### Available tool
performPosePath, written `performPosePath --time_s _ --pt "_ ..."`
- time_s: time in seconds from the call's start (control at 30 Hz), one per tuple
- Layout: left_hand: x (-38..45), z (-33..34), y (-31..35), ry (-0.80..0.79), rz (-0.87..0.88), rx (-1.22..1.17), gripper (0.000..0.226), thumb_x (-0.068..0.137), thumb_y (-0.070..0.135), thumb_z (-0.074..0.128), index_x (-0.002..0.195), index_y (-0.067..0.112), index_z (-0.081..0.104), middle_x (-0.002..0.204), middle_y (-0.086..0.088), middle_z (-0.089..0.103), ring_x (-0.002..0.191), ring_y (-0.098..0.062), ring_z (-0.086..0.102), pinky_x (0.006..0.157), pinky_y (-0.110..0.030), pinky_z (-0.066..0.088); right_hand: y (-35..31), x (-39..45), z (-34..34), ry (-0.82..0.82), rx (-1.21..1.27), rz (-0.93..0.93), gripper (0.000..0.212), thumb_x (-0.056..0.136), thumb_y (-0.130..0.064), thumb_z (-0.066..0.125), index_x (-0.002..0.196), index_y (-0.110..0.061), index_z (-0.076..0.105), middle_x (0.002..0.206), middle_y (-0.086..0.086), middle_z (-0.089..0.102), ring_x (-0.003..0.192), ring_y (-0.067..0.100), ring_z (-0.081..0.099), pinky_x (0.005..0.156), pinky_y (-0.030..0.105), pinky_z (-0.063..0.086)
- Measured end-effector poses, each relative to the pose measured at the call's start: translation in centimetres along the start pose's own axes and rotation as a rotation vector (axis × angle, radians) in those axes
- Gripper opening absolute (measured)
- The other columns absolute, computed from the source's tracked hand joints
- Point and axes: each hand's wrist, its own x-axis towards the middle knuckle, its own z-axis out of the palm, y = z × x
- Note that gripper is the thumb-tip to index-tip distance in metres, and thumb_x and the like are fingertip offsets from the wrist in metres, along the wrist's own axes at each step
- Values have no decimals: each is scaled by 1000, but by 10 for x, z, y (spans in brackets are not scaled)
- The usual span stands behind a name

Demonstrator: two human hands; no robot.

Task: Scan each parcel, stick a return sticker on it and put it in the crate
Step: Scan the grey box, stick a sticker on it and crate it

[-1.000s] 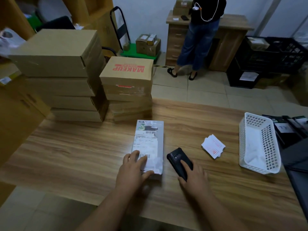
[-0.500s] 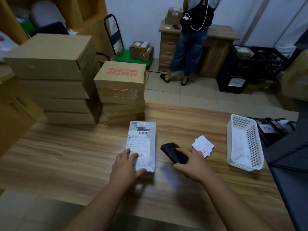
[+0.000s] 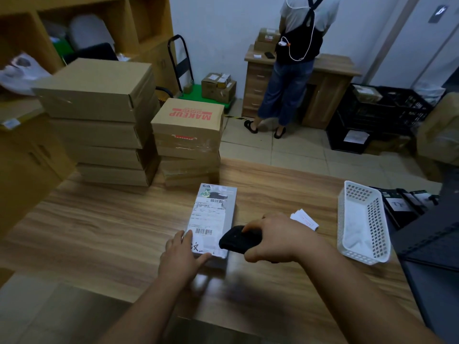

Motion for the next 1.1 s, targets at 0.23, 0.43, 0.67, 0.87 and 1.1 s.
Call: performPosePath --time_s 0.23,0.43,0.67,0.87,1.1 --pt "2 -4 12 14 54 44 79 79 66 58 146 31 34 155 -3 23 137 -26 27 107 -39 33 42 22 29 192 -38 100 59 74 -54 60 132 -45 48 113 -3 49 115 18 39 90 36 45" --pt "18 0 26 7 190 173 79 79 75 42 145 34 32 162 -1 12 145 -25 15 113 -41 22 90 48 95 214 40 191 70 75 -56 61 141 -40 43 122 1 49 120 21 40 95 31 38" --pt "30 10 41 49 173 188 98 61 80 13 144 34 37 160 0 19 146 -24 14 113 -43 19 113 76 157 225 -40 192 76 78 -56 57 147 -38 29 137 4 35 126 25 32 104 37 30" --pt "33 24 36 97 154 144 87 65 79 27 135 32 50 155 1 33 142 -25 26 109 -47 26 136 90 158 356 64 173 67 83 -62 55 142 -34 40 139 -1 42 128 23 38 104 39 33" --pt "36 26 42 106 139 168 89 62 78 28 134 32 53 154 1 35 141 -25 27 110 -47 25 216 113 95 504 278 585 54 95 -43 54 140 -14 46 138 9 44 129 28 38 102 40 38"
